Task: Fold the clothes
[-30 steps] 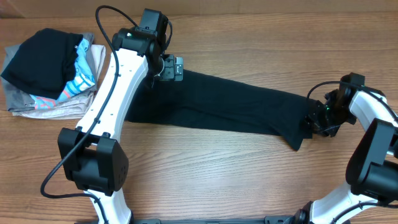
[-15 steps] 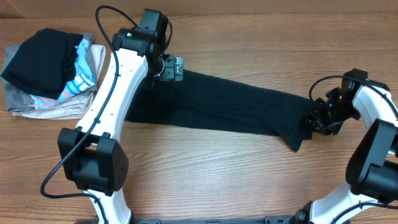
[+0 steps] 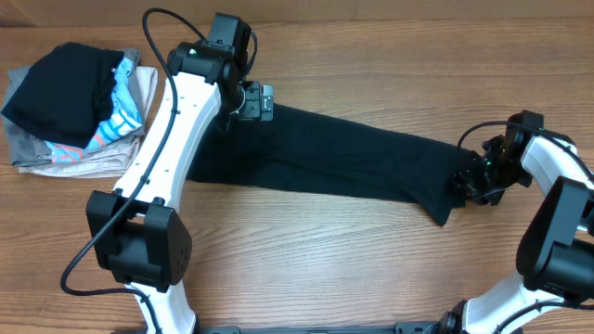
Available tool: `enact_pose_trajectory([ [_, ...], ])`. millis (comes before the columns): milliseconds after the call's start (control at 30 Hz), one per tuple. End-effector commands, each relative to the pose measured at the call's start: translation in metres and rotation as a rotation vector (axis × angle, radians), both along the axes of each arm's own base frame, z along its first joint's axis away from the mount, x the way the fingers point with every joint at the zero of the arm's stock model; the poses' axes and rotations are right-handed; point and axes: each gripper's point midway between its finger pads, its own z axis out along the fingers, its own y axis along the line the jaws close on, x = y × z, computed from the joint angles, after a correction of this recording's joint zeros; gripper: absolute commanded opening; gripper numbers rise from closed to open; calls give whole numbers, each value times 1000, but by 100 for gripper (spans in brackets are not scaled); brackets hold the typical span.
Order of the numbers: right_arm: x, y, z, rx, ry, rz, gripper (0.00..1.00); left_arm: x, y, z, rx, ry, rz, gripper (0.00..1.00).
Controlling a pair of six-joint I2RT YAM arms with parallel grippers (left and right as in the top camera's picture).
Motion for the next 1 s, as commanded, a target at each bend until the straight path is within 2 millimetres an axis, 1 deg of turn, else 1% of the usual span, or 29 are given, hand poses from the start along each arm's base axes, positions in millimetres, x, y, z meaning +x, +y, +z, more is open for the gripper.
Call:
enact_pose_trajectory([
  [0, 10, 6, 12, 38, -24, -1, 39, 0, 3, -8, 12, 16, 8, 100],
  [100, 14, 4, 20, 37, -27, -1, 39, 0, 3, -8, 12, 15, 8, 100],
  [333, 15, 5, 21, 41, -32, 0, 39, 0, 3, -8, 12, 16, 8, 100],
  [667, 19, 13, 11, 29, -62, 37, 38, 0, 3, -8, 12, 15, 8, 100],
  [733, 20, 14, 11, 28, -68, 44, 32, 0, 3, -8, 12, 16, 8, 100],
  [800, 20, 14, 11, 26, -70, 45, 20, 0, 3, -8, 12, 16, 8, 100],
  [867, 21, 14, 11, 25, -76, 56, 11, 0, 3, -8, 12, 16, 8, 100],
  [967, 22, 12, 13, 20, -80, 62, 8, 0, 3, -8, 12, 16, 8, 100],
])
